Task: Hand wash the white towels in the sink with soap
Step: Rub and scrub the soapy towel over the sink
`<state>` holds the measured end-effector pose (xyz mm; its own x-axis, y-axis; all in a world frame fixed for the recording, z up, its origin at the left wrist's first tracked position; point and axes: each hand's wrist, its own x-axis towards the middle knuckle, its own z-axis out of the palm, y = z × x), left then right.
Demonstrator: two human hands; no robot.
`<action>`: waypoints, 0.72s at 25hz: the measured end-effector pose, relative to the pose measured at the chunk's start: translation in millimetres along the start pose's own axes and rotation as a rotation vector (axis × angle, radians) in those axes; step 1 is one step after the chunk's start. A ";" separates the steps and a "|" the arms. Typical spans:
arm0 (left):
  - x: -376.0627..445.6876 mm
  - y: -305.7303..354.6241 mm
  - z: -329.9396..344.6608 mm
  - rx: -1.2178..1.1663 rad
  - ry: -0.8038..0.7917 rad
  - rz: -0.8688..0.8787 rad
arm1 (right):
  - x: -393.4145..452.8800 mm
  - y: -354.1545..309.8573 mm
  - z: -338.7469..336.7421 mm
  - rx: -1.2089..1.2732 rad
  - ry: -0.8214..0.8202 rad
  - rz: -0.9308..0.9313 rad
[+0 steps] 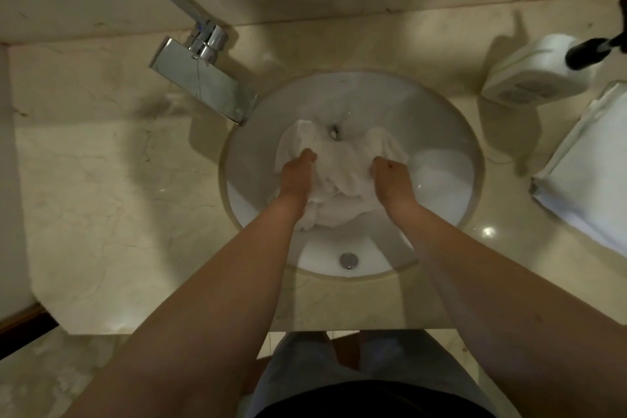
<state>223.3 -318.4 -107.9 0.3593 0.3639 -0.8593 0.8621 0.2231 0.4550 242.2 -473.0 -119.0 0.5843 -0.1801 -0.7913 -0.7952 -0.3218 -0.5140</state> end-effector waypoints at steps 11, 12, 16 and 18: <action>-83.0 17.6 -42.7 0.012 0.119 0.284 | -82.3 -7.6 -34.6 0.266 0.055 0.092; -93.7 21.0 -49.3 0.012 0.118 0.323 | -88.2 -8.5 -36.5 0.282 0.059 0.118; -133.0 33.2 -80.8 0.036 0.106 0.462 | -127.9 -24.8 -41.7 0.341 0.071 0.064; -146.1 37.0 -95.9 0.016 0.077 0.495 | -154.9 -37.0 -41.3 0.372 0.097 -0.013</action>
<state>168.4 -276.6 56.9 0.6999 0.4881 -0.5214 0.6003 -0.0067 0.7997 187.8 -471.6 36.2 0.5933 -0.2713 -0.7579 -0.7816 0.0312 -0.6231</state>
